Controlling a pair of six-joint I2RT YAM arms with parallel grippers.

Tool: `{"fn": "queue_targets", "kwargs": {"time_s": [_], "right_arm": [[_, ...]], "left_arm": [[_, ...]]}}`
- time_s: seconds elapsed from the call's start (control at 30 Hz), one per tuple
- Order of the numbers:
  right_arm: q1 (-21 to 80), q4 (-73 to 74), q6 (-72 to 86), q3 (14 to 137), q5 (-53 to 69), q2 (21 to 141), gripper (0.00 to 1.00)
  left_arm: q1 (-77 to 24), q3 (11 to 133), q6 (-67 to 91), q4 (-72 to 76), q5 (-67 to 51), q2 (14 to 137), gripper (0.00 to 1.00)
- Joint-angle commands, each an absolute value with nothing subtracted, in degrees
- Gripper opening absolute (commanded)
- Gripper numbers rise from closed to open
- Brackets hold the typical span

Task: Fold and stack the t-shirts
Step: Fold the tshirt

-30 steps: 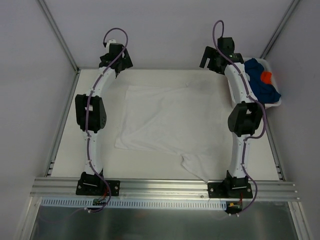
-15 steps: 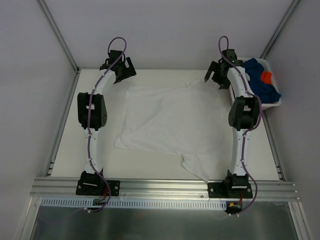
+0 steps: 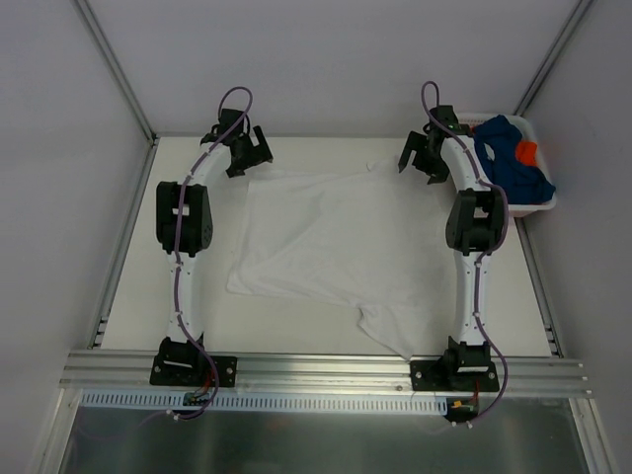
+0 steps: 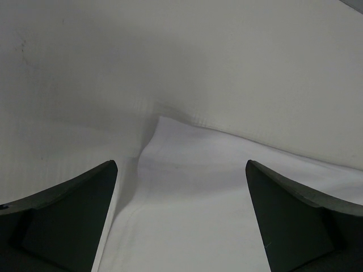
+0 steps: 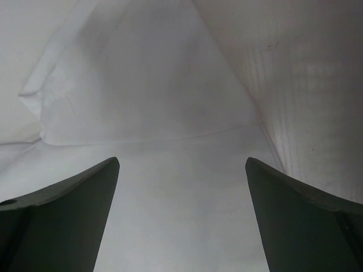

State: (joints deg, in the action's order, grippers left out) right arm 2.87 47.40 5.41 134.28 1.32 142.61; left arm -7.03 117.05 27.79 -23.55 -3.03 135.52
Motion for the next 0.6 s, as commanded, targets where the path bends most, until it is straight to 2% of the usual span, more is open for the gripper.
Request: {"fn": "queue_targets", "kwargs": {"time_s": [0.0,0.37,0.57], "right_arm": [[1.23,49.48,4.48,137.8,-1.49,145.1,0.99],[0.79,45.35,6.42,134.83,2.11,142.39,0.99],[0.7,45.53,6.24,135.0,-2.55,142.38,0.99]], "left_arm": [[-6.5,118.73,27.16,-24.26,-4.83,136.4,0.99],[-6.42,124.97,28.91,-24.26,-9.05,142.46,0.99],[-6.59,126.65,31.11,-24.26,-8.7,144.05,0.91]]}}
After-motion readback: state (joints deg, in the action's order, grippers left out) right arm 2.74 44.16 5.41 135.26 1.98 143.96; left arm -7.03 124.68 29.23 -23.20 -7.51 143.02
